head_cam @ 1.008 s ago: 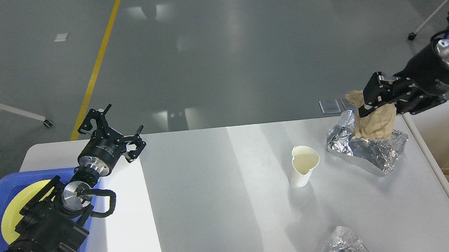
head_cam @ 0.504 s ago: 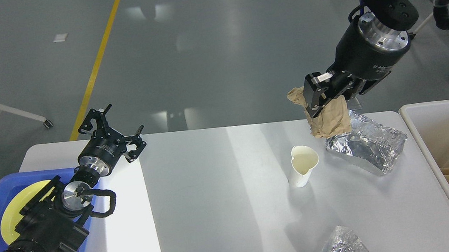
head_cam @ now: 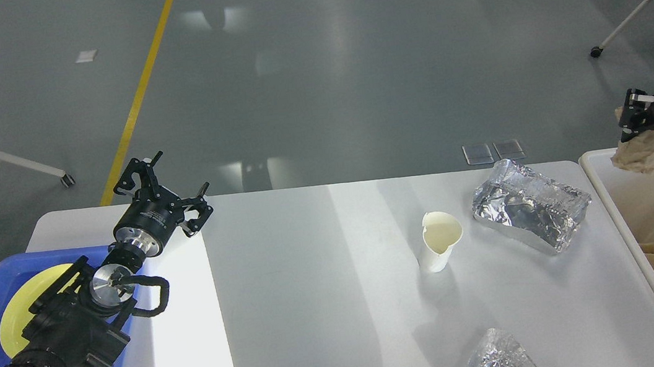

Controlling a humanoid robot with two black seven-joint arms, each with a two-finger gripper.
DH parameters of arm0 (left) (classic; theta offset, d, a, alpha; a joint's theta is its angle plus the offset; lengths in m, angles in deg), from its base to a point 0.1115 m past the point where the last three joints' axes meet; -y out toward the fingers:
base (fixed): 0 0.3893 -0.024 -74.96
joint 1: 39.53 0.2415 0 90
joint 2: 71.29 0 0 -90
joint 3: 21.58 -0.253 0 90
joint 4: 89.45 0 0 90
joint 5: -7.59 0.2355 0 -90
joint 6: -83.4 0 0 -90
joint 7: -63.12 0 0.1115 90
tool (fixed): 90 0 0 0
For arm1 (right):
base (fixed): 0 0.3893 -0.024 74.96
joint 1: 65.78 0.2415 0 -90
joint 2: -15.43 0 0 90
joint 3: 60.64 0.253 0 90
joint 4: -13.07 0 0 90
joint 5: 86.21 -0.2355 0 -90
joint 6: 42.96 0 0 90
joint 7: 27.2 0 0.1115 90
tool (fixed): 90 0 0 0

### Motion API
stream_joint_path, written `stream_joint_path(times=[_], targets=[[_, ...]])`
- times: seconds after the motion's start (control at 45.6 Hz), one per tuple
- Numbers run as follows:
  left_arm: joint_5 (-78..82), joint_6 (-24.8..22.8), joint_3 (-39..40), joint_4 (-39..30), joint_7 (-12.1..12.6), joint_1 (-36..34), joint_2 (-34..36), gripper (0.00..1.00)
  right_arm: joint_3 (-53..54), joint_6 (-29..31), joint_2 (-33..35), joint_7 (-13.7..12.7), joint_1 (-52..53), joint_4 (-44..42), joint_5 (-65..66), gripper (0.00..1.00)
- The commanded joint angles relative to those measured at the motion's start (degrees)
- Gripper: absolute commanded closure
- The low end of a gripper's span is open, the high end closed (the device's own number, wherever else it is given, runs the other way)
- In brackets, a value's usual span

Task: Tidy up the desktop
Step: 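Drop the crumpled paper into the white bin, then raise the right arm out of the bin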

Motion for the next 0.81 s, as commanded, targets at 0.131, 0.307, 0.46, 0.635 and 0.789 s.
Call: stream_joint_path(times=[0.131,0.307,0.46,0.635,0.789], targets=[[0.05,0.0,0.0,0.0,0.0,0.01,0.0,0.01,7.41,-18.56,-2.41,-0.07,-18.04,-9.49,-0.53,1.0],[0.05,0.0,0.0,0.0,0.0,0.01,0.0,0.01,7.59,-32.81,-9.35,-0.51,-29.47,-18.89,-1.23,1.0],[-0.04,0.0,0.0,0.0,0.0,0.01,0.0,0.01,7.07,-36.68,-14.63,-0.6,-37.82,-29.61,-7.47,1.0],[-0.04,0.0,0.0,0.0,0.0,0.01,0.0,0.01,6.89,-39.14,-15.16,-0.34,-40.64,-31.73,-8.97,1.0],[0.05,0.0,0.0,0.09,0.0,0.01,0.0,0.01,6.89,-38.53,-14.81,-0.16,-41.26,-31.38,-8.97,0.02]])
